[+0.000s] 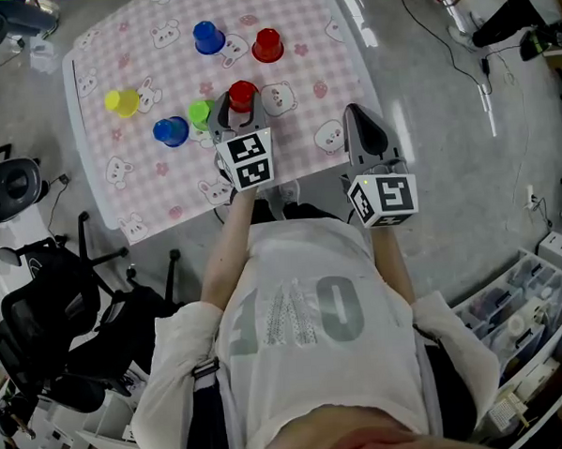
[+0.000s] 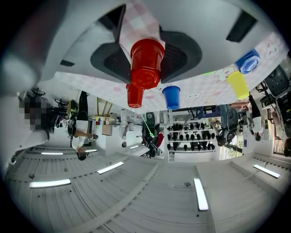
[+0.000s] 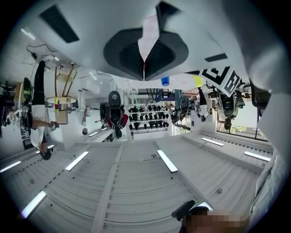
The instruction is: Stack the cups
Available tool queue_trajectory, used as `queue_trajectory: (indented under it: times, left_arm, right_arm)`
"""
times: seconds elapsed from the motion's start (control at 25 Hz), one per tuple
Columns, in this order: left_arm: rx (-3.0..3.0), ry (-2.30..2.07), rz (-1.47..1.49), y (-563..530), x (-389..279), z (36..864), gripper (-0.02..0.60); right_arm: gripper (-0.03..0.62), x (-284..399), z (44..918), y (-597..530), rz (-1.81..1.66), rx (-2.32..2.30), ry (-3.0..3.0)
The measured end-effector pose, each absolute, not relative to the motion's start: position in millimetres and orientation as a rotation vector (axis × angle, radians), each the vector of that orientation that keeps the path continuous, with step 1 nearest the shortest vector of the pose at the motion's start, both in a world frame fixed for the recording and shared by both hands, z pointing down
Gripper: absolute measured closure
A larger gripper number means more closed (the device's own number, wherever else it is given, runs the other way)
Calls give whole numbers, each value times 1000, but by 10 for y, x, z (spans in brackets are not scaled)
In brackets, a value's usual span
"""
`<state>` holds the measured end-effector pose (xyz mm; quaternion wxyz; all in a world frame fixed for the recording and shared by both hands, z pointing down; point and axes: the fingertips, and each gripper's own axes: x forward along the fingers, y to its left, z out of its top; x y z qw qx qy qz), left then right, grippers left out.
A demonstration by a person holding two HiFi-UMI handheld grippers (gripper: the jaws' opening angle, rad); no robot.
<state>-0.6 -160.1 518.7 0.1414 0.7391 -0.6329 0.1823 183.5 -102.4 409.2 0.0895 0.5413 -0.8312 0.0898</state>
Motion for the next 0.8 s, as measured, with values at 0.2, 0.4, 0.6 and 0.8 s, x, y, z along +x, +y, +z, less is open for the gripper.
queue_trajectory:
  times: [0.2, 0.4, 0.6, 0.8]
  left_arm:
    - [2111, -1821, 501, -1600, -54, 5241, 359]
    - [2101, -1822, 505, -1610, -72, 5260, 359]
    - [2092, -1832, 521, -1582, -104, 5251, 359]
    - [2083, -1827, 519, -1562, -117, 5239, 359]
  right_arm:
    - [565, 1834, 4135, -1052, 272, 1603, -2474]
    - [565, 1804, 4130, -1083, 267, 1601, -2485]
    - [565, 1780, 4129, -1085, 266, 1597, -2487]
    - [565, 1758, 4126, -1082, 281, 1604, -2484]
